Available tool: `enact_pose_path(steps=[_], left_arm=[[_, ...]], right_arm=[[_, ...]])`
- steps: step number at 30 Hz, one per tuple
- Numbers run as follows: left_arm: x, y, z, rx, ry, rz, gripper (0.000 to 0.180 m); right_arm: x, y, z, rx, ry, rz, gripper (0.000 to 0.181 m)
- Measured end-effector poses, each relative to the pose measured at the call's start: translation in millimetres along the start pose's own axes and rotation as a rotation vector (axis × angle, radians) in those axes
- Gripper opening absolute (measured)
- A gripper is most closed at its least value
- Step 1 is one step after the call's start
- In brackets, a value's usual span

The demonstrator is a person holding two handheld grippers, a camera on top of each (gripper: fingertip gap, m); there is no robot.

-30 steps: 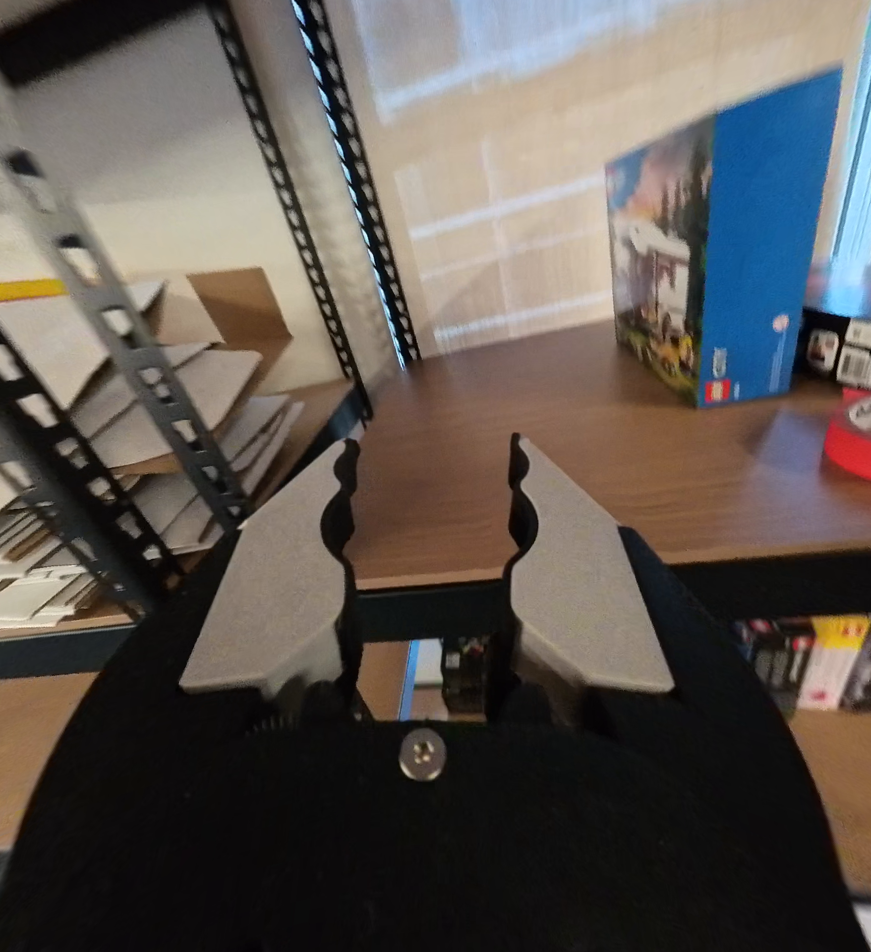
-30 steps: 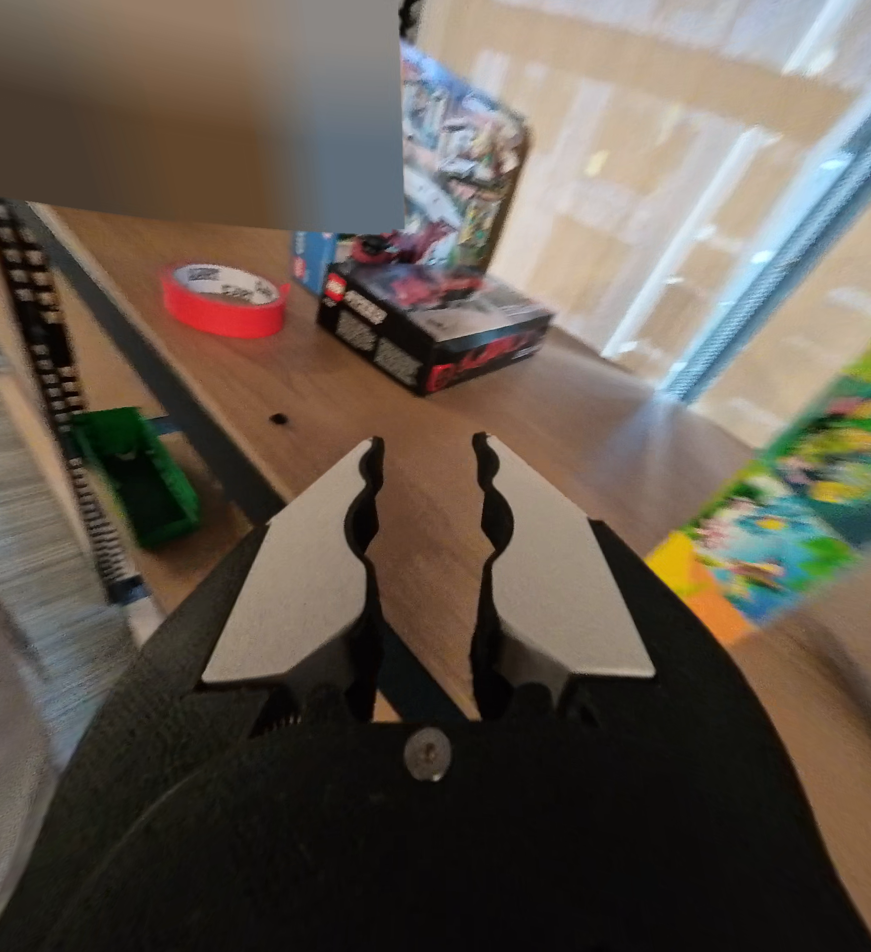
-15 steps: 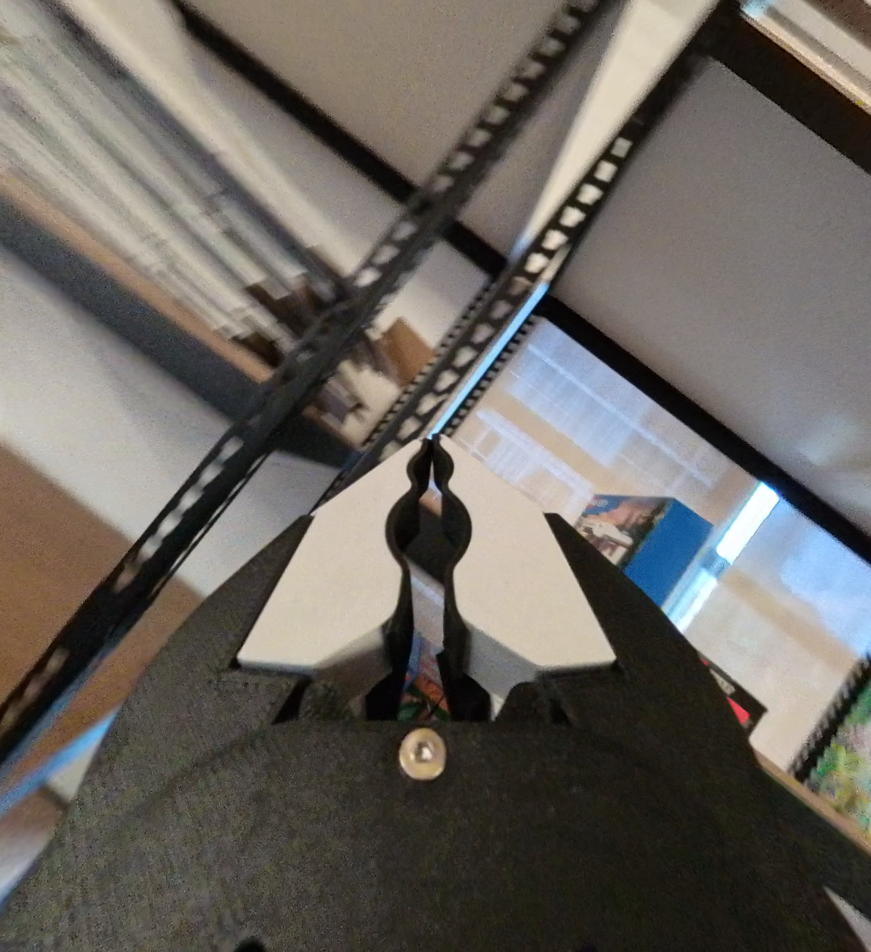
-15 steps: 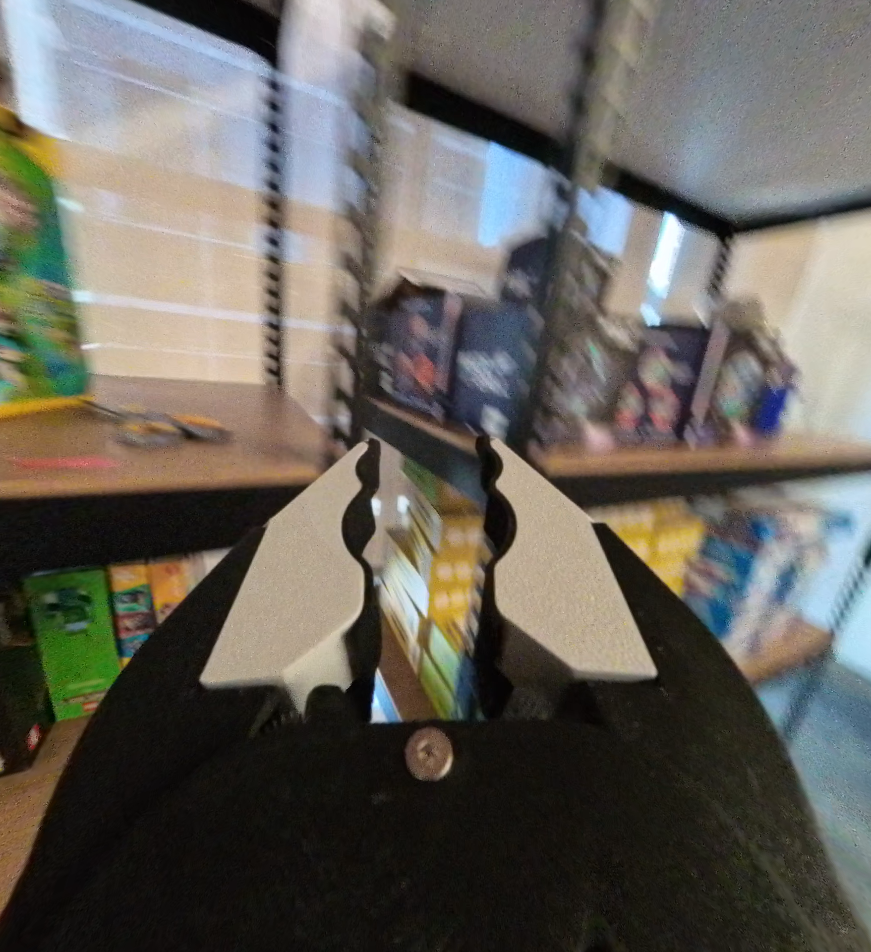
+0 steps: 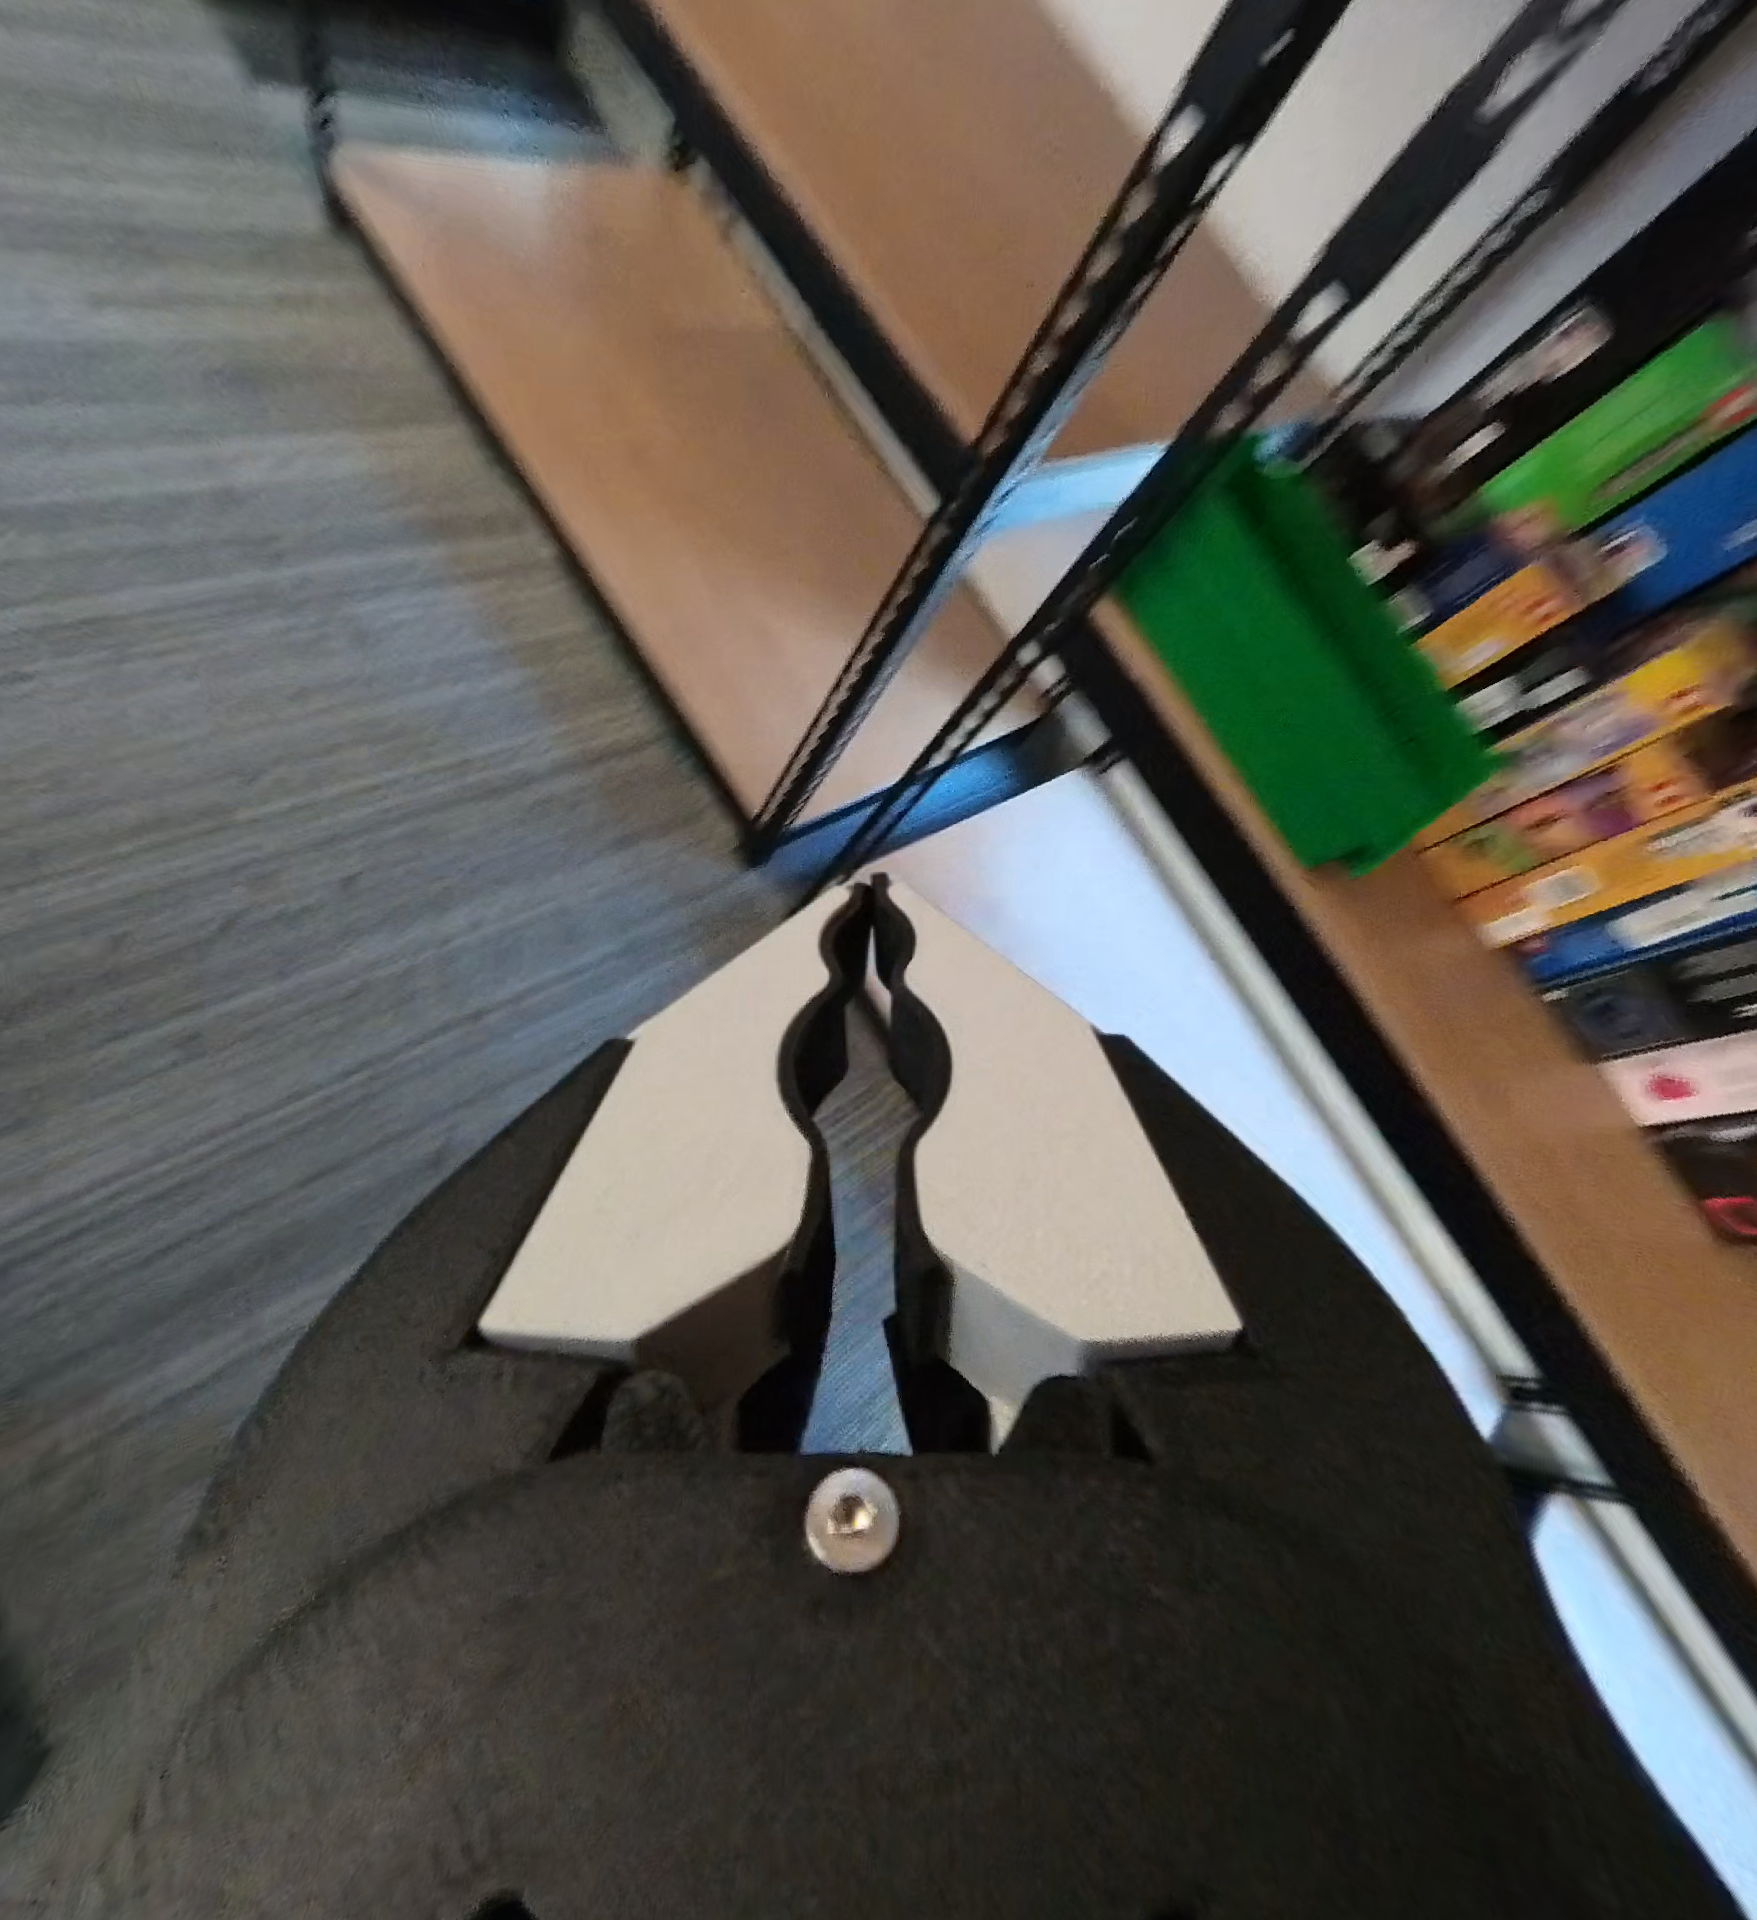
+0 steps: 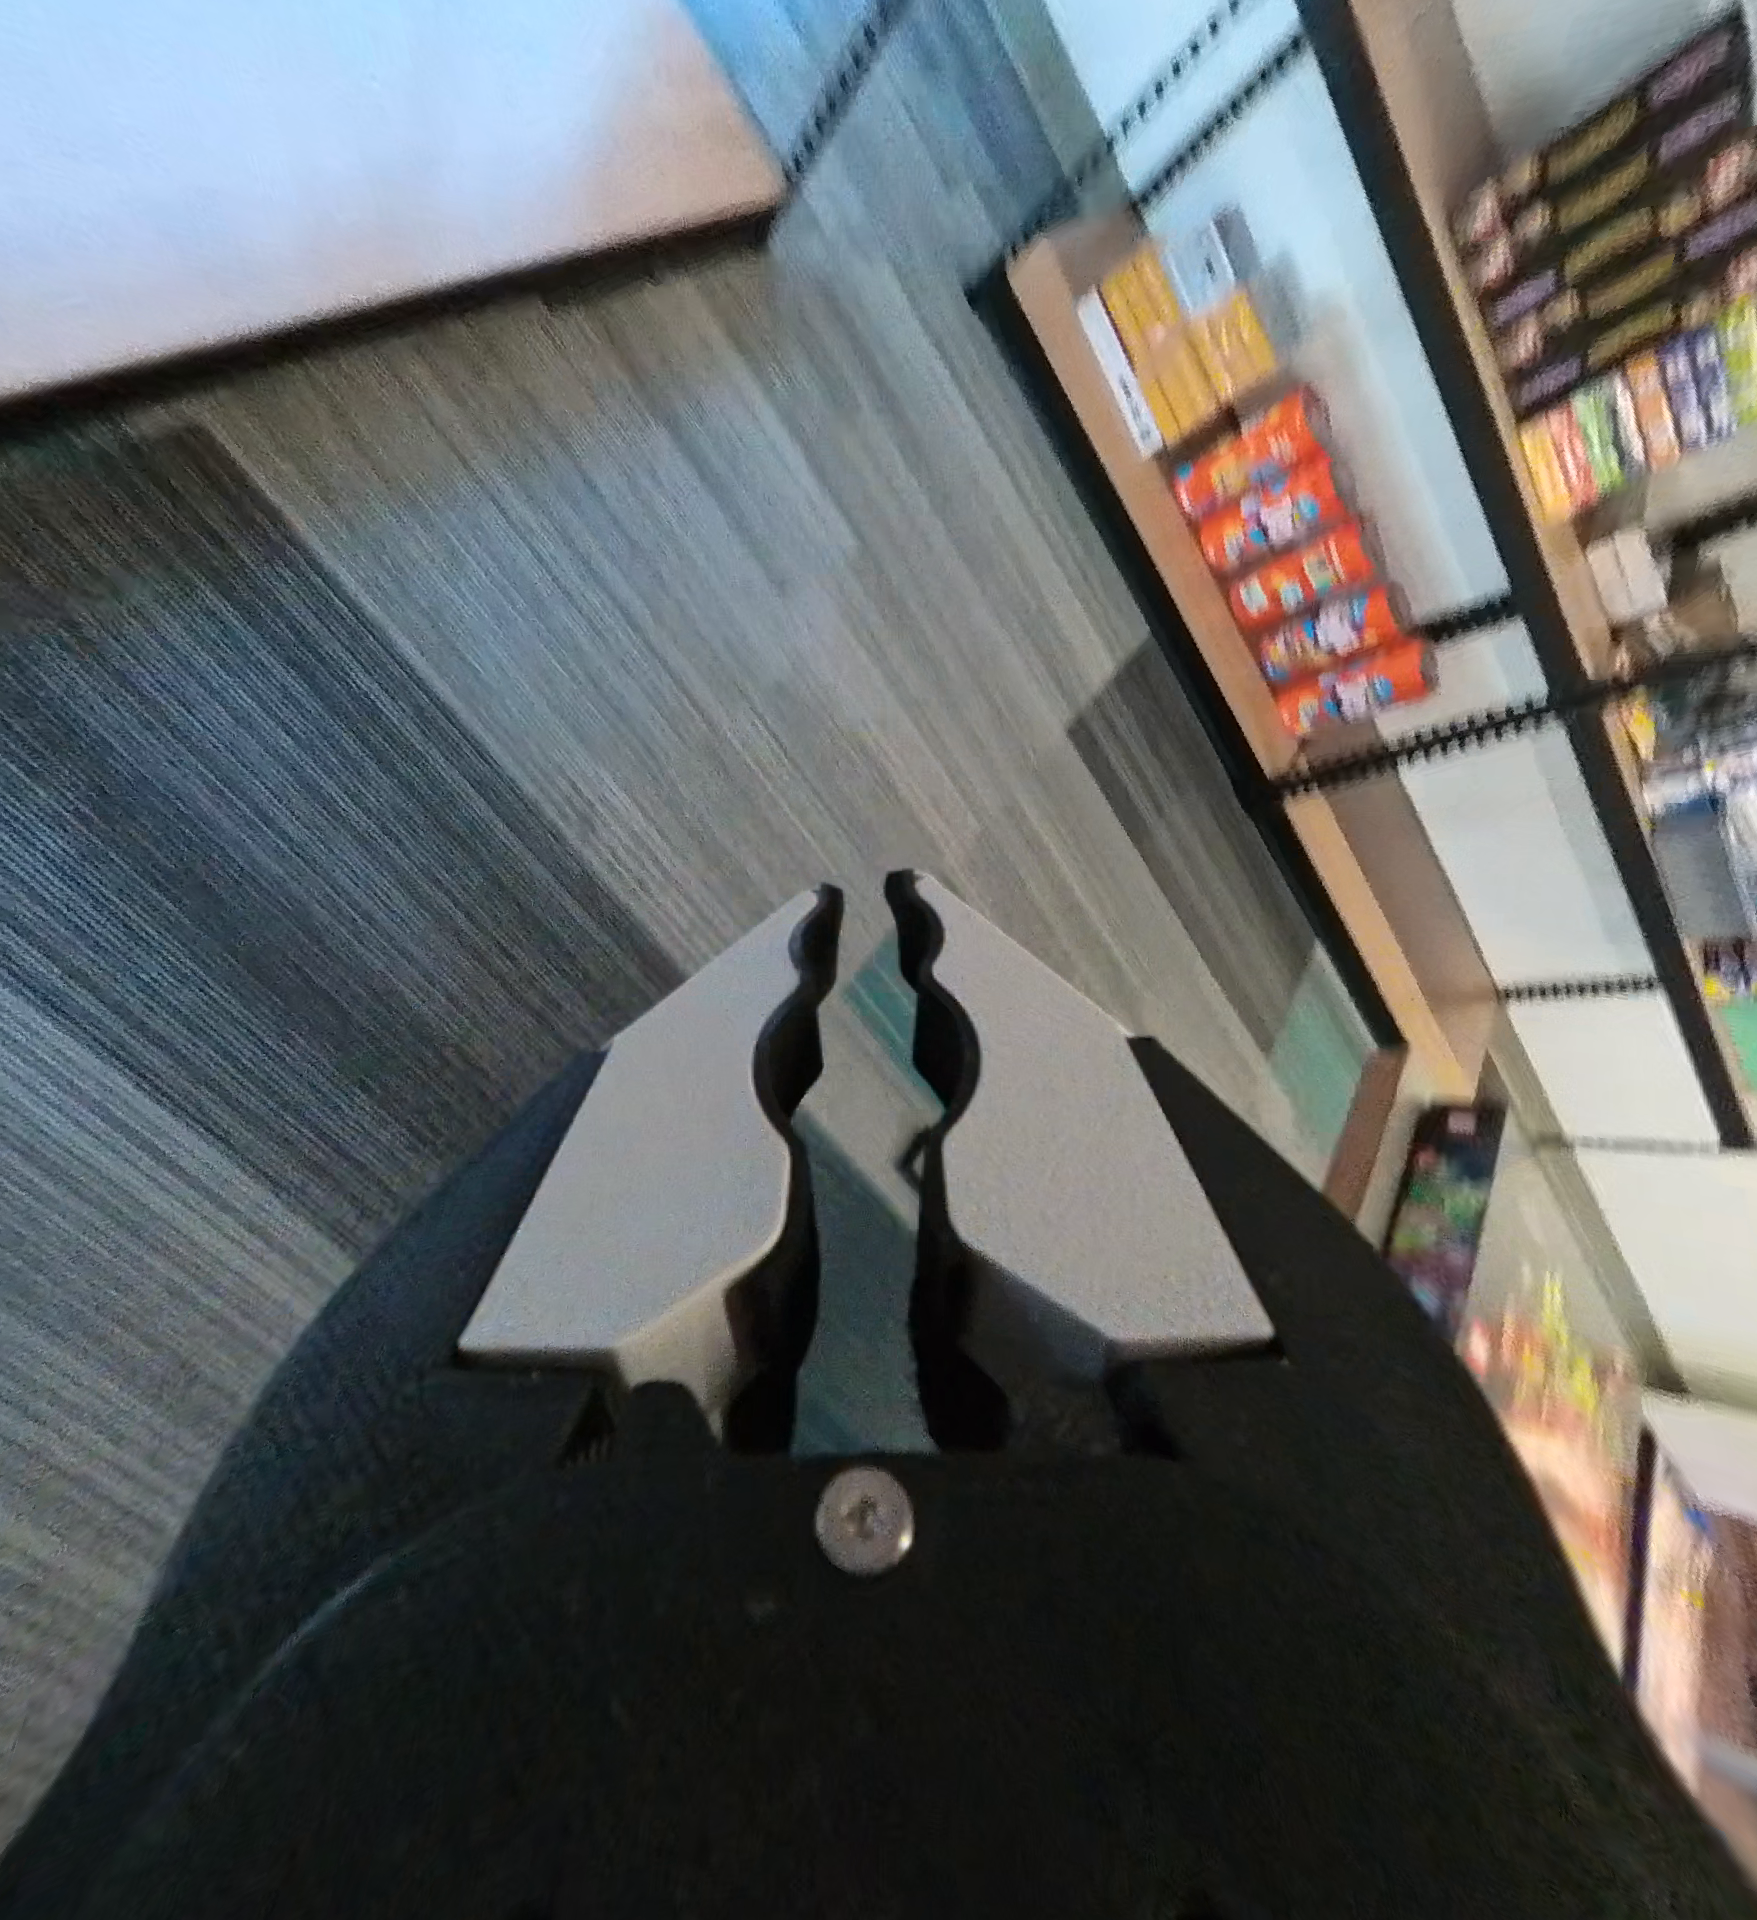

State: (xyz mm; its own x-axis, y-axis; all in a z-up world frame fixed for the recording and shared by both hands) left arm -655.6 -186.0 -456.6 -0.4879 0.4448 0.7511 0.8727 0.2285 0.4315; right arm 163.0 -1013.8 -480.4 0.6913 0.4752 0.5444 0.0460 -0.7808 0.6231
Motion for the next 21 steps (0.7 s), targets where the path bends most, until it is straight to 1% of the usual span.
enact_pose_path(steps=[4, 6, 8, 10, 13, 15, 19, 21], left_arm=[[-47.5, -50.8, -32.6, 0.199, -0.103, -0.048, 0.0], [-51.6, -69.6, -46.6, 0.276, -0.092, -0.104, 0.0], [-39.5, -80.3, -50.3, 0.308, -0.049, -0.144, 0.0], [-18.8, -82.4, -41.8, 0.302, -0.041, -0.094, 0.0], [12.9, -73.2, -14.1, 0.236, -0.094, 0.103, 0.0], [33.0, -68.1, 4.0, 0.196, -0.11, 0.182, 0.0], [61.2, -63.8, 26.4, 0.07, -0.097, 0.25, 0.0], [54.3, -75.2, 33.4, 0.031, -0.14, 0.262, 0.0]], right_arm=[[-68.1, 40.0, -10.8, -0.11, -0.08, 0.242, 0.01], [-93.1, 54.9, -20.8, -0.154, -0.097, 0.34, 0.01], [-116.7, 66.2, -31.6, -0.189, -0.12, 0.383, 0.009], [-139.7, 72.0, -42.3, -0.205, -0.153, 0.424, 0.009], [-166.0, 67.4, -58.5, -0.204, -0.201, 0.486, 0.008], [-169.0, 60.7, -70.5, -0.206, -0.181, 0.54, 0.008], [-163.1, 36.0, -93.4, -0.172, -0.12, 0.596, 0.007], [-161.5, 17.4, -104.8, -0.141, -0.097, 0.639, 0.007]])
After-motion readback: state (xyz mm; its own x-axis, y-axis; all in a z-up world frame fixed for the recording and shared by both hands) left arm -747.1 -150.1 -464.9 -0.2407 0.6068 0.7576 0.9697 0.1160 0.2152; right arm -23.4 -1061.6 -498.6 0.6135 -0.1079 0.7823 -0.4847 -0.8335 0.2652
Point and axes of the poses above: each gripper's, where its closed fingertips meet, z out along the fingers, x out of its top, y = z × x across the jaws, the point moved 1 cm from there along -z, back along the fingers, and after that the axes turned 3 degrees about -x, right-handed, at the moved point
